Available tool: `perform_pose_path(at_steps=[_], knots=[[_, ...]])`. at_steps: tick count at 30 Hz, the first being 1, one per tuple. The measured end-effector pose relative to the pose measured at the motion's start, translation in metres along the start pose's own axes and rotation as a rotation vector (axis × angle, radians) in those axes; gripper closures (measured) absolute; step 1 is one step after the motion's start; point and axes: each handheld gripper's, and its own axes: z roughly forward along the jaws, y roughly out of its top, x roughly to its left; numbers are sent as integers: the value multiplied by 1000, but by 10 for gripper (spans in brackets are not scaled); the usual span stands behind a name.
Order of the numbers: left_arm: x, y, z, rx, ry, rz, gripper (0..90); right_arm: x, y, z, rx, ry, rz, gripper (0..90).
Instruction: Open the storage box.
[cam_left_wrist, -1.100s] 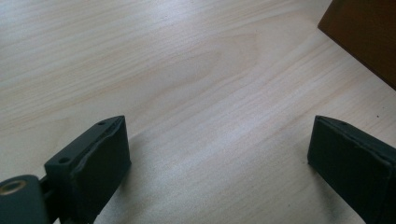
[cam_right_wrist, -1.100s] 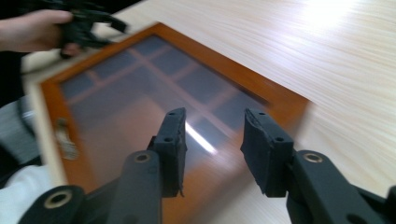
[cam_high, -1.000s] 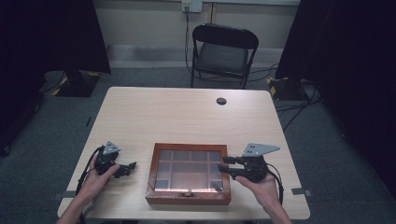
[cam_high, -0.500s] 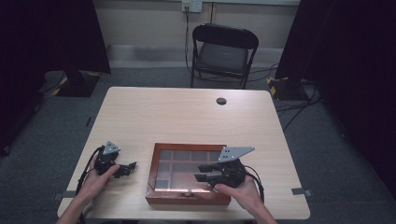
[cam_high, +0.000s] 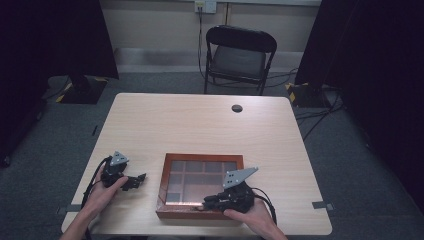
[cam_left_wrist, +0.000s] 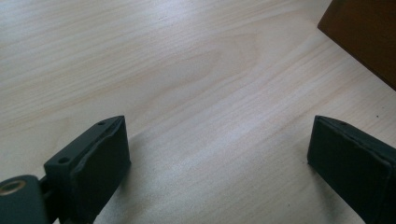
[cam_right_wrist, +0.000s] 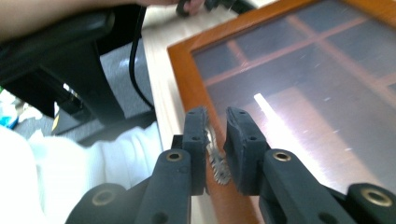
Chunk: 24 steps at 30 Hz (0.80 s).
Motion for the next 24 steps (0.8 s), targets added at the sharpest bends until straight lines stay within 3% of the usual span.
perform_pose_path(at_steps=[6, 24], knots=[[0, 0, 0, 10, -10, 9, 34, 0, -3, 10, 21, 19, 5, 793], [0, 0, 0, 1, 3, -2, 52, 0, -5, 17, 25, -5, -26, 816]])
